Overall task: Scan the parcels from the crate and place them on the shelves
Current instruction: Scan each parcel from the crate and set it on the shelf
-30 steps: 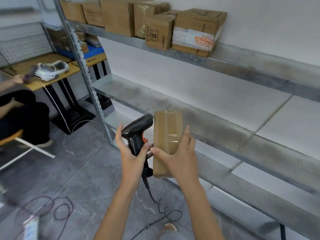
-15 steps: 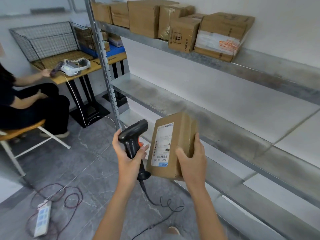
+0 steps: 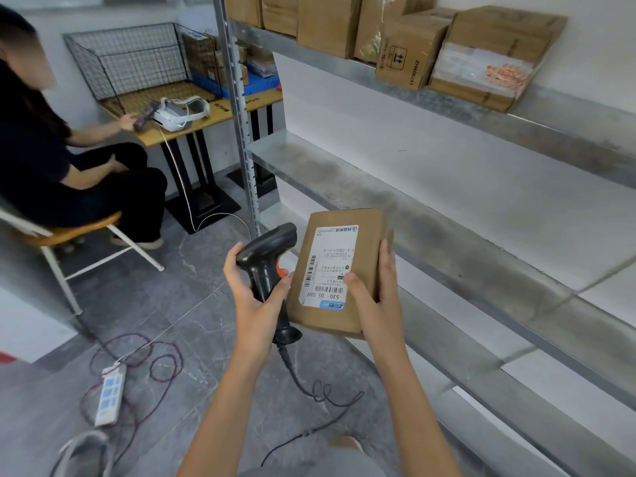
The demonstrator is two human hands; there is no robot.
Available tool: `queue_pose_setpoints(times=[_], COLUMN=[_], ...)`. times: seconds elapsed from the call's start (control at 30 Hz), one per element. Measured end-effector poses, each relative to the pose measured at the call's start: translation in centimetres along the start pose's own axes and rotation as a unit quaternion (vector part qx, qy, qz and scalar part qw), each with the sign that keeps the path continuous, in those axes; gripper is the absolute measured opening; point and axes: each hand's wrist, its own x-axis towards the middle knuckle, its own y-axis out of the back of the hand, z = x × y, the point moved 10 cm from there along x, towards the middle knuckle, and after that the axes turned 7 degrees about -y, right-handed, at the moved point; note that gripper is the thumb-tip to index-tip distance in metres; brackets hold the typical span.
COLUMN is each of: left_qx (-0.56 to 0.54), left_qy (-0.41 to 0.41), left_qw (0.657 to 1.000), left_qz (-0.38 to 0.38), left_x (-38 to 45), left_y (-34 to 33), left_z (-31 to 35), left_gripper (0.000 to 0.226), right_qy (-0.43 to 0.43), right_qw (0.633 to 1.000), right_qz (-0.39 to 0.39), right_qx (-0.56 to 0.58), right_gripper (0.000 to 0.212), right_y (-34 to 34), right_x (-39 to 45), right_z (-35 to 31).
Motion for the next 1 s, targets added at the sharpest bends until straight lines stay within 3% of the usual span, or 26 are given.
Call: queue_pose_setpoints(times=[0.13,0.33,0.63,1.0], left_qx=[-0.001,0.054,0.108,0.197], left_qy=[0.001,-0.027,-0.024,-0.062], left_qw=[1.0,0.997,0.987,0.958], left_qz=[0.007,-0.041,-0.117,-0.199], left_x=[0.0,0.4,-2.8,-4.7], left_y=[1.1,1.7,1.5,0.9], left_z=[0.0,1.7,1.5,3.5], left_gripper=[0.084,0.083,0.09,0.099], right_qy=[0.038,0.055,0.134,0.142], right_qw=[0.999,0.994,0.982,0.977], right_qz=[0.011,0.061,0.129,0.154], right_qx=[0.022,0.066,-0.018,-0.038], right_gripper=[0.072,0.071,0.069,0.068], right_y=[-0.4,0.6,1.8,2.4], right_x=[-0.1,0.9,1.1,0.9], right_z=[-0.3,0.0,-0.7,0.6])
